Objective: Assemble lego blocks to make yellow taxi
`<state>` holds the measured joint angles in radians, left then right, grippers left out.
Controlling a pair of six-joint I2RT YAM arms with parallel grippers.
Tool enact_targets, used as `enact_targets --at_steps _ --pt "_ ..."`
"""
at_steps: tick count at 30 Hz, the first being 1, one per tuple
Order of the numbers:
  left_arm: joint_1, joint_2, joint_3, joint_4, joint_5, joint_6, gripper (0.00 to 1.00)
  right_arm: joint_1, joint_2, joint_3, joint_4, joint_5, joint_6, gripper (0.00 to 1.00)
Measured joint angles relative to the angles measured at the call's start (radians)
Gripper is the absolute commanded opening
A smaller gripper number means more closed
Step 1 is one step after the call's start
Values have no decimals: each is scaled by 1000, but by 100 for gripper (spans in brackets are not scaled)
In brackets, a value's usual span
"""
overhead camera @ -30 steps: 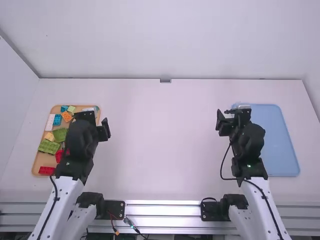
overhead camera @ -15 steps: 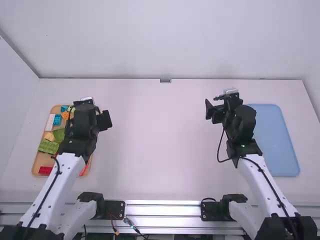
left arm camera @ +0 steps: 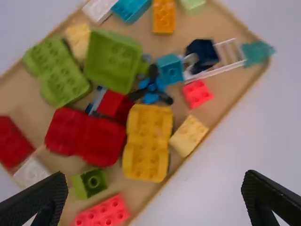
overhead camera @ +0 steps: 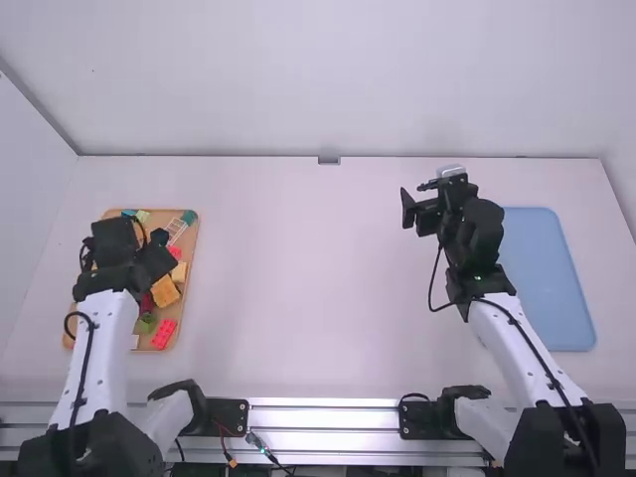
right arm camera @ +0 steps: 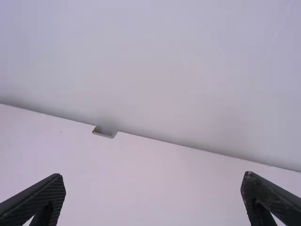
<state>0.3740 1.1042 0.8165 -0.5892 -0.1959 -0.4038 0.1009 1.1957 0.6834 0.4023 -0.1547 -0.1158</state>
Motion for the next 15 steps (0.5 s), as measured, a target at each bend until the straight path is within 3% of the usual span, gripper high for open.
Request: enact_targets --at_steps 6,15 --pt "100 43 4 -42 101 38 99 15 0 0 5 0 3 99" --pt "100 350 99 -112 148 107 99 62 0 2 21 -2 3 99"
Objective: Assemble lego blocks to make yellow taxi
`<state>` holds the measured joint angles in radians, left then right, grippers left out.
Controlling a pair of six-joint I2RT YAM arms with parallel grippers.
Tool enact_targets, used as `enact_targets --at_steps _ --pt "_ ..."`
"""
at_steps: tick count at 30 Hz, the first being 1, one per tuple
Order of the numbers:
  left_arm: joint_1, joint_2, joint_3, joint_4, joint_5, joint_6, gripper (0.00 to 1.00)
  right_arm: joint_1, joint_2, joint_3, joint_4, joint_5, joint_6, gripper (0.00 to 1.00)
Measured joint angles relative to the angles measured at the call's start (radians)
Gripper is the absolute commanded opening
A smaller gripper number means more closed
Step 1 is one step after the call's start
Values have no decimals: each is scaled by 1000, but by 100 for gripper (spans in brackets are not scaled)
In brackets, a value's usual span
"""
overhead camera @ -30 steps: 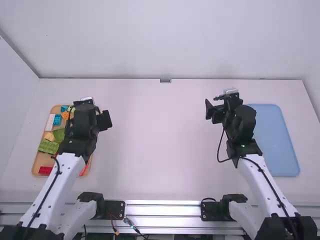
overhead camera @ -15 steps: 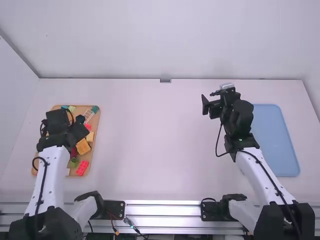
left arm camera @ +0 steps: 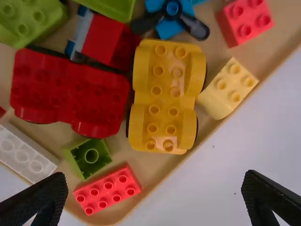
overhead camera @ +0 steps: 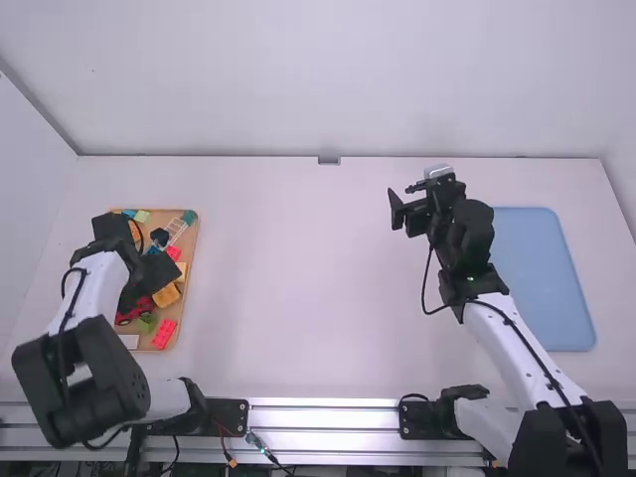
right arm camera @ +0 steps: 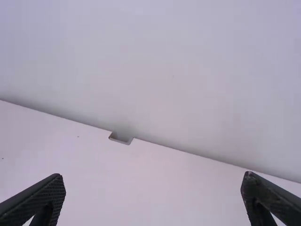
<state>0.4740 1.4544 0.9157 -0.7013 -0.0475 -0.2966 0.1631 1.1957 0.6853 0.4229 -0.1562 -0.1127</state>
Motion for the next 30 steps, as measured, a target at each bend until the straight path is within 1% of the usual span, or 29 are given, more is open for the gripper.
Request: enact_targets --at_steps 5,9,14,22,24,27,30 --pt "0 149 58 -9 0 3 99 0 0 0 8 2 2 99" --pt "0 204 69 -10 0 -12 99 5 0 0 31 1 0 99" --pt "0 216 69 -10 0 -34 99 7 0 1 48 0 1 99" --pt "0 216 59 54 0 -43 100 11 0 1 60 2 0 99" --pt "0 216 58 50 0 -39 96 19 0 1 61 3 3 99" --pt "0 216 58 50 3 -30 87 27 0 1 64 -2 1 99" --pt "0 216 58 51 3 -27 86 27 0 1 65 0 0 99"
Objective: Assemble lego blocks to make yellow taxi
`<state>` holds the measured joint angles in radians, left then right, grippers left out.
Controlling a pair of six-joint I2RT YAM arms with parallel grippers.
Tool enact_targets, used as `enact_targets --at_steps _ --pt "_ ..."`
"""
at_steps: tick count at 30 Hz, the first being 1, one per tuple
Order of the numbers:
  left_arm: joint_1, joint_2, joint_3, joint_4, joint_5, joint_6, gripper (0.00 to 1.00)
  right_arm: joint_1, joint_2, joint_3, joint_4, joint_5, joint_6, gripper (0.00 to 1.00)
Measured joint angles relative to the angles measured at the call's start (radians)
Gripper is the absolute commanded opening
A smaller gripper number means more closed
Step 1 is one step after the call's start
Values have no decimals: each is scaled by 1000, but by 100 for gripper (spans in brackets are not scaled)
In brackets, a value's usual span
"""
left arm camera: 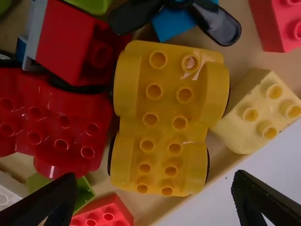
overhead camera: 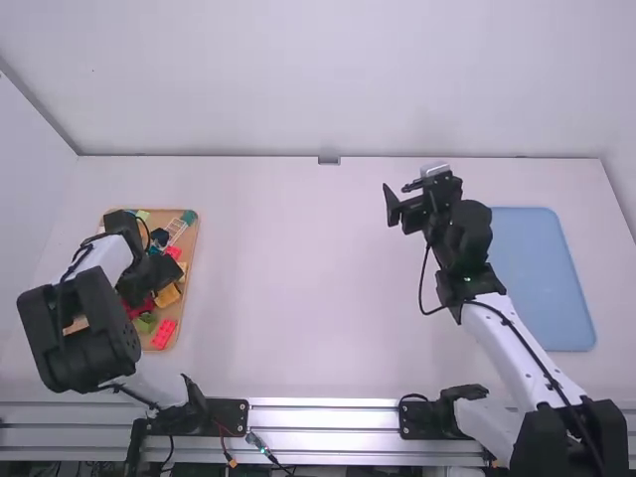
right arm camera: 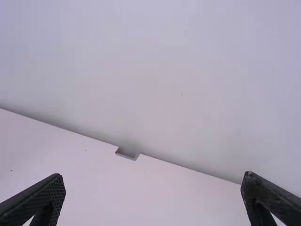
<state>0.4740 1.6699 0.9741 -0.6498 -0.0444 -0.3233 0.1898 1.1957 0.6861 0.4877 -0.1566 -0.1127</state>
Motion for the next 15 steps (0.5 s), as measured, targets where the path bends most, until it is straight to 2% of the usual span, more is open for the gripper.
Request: enact_targets --at_steps 11,15 --pt "0 0 -30 31 0 3 78 0 0 0 0 2 0 99" --pt "0 0 -51 45 0 6 79 0 0 0 1 1 2 99"
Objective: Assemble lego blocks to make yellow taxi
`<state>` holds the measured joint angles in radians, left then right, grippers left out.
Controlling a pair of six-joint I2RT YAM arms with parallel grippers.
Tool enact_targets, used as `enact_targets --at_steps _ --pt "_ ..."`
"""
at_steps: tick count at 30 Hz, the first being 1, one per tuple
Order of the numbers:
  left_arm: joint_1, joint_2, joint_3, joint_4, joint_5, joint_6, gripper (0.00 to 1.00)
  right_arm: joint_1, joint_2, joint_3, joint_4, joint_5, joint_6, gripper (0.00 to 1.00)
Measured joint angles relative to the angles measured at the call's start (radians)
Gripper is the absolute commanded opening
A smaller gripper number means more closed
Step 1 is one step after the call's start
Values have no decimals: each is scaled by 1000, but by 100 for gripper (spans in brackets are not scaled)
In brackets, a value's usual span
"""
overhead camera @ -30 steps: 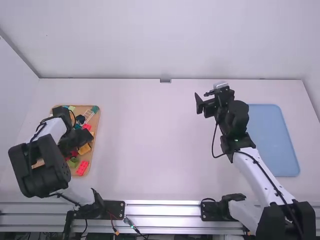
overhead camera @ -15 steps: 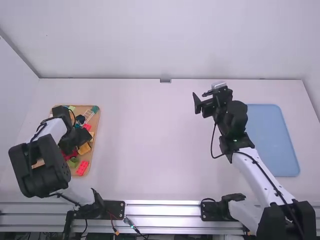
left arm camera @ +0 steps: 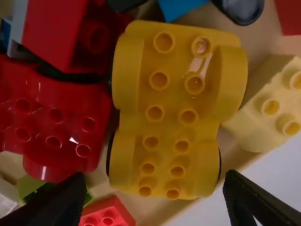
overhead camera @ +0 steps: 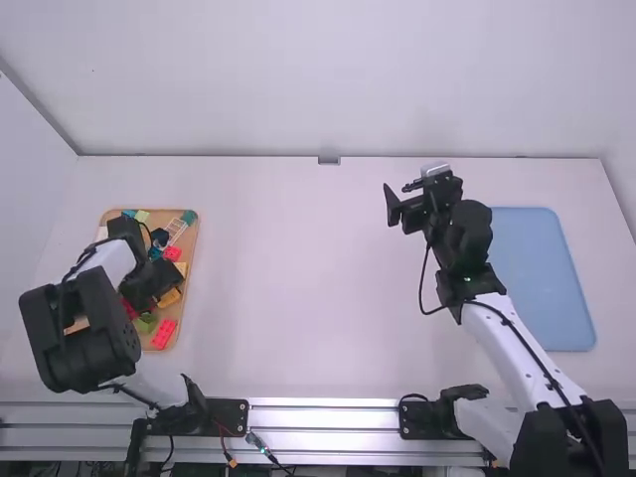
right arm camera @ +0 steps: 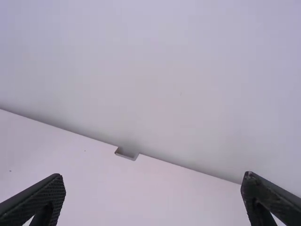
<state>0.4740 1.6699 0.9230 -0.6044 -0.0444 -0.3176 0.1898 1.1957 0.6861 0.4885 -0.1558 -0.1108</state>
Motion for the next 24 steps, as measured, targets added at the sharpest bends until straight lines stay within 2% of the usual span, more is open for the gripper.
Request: enact_targets --at_steps 24 --pt "0 0 -88 151 0 54 80 0 0 0 1 0 -3 99"
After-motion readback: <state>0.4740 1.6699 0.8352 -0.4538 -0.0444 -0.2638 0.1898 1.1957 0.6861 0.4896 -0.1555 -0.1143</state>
